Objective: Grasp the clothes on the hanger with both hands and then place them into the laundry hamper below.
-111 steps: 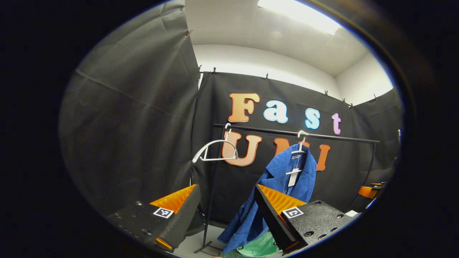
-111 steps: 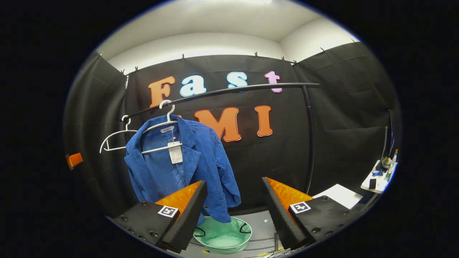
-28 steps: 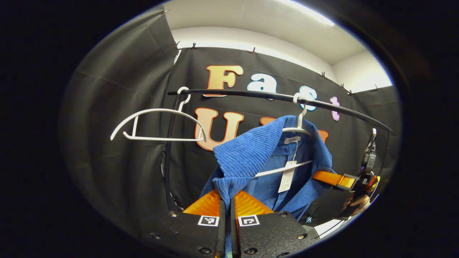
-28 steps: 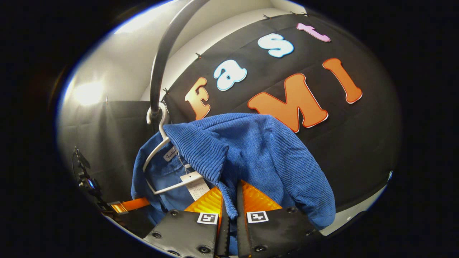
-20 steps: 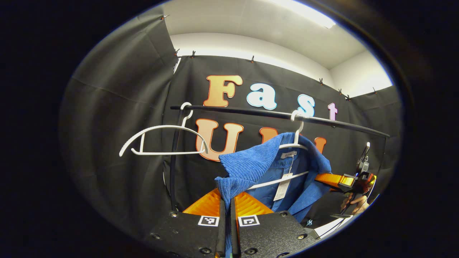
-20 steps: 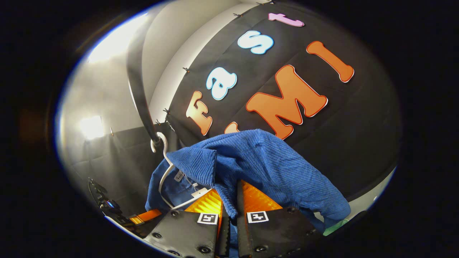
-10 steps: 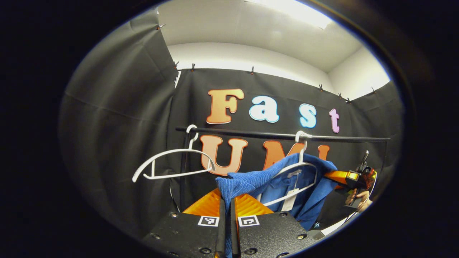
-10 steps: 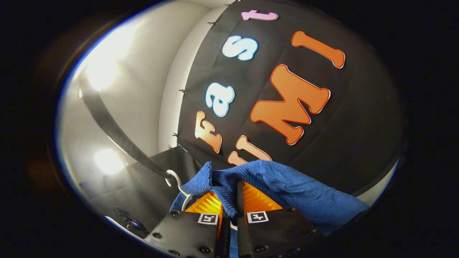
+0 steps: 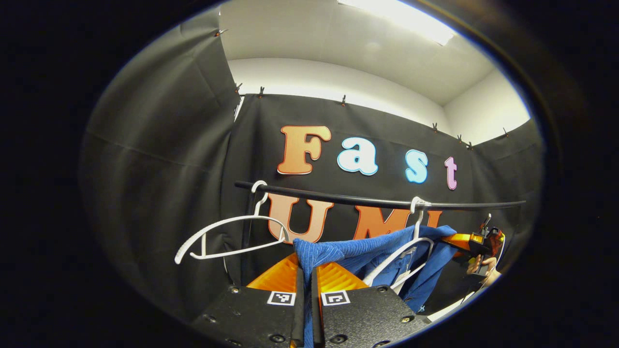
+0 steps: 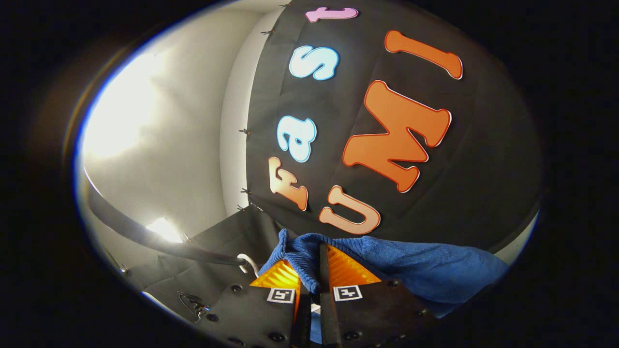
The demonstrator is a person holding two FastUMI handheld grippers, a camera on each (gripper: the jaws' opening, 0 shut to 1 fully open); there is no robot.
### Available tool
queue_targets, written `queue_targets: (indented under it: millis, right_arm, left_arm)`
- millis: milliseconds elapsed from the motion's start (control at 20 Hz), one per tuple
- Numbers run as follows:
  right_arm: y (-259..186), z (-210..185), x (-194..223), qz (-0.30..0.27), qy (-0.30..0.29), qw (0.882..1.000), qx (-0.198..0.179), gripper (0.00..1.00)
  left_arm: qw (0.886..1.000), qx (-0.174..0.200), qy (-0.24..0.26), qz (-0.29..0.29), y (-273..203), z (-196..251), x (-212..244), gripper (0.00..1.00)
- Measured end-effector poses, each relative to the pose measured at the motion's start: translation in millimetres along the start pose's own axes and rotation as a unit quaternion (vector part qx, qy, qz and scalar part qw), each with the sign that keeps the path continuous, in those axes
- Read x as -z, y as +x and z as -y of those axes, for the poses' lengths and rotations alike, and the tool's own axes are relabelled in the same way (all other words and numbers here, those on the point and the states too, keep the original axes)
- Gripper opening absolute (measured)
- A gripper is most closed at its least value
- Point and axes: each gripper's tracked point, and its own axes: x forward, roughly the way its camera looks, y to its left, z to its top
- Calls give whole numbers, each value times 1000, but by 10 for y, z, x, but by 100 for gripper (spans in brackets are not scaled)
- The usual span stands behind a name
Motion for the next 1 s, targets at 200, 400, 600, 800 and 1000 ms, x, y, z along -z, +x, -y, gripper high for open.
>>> queue_targets:
  millis: [200,400,600,800,1000]
  right_arm:
    - [53,42,-123,3,25,1000,-4,16]
    - [81,187,-267,13,34,999,10,16]
    - [85,331,-393,17,28,999,31,16]
    - [100,599,-507,16,28,997,66,16]
    - [112,801,-576,15,28,996,84,16]
  left_arm:
    - [1000,16,11,-6,184,8,30,6]
    - [999,34,17,-26,349,51,156,6]
    - [997,52,6,-48,523,83,278,6]
    - [995,74,3,-64,679,176,341,5]
    - [994,83,30,-71,788,261,342,5]
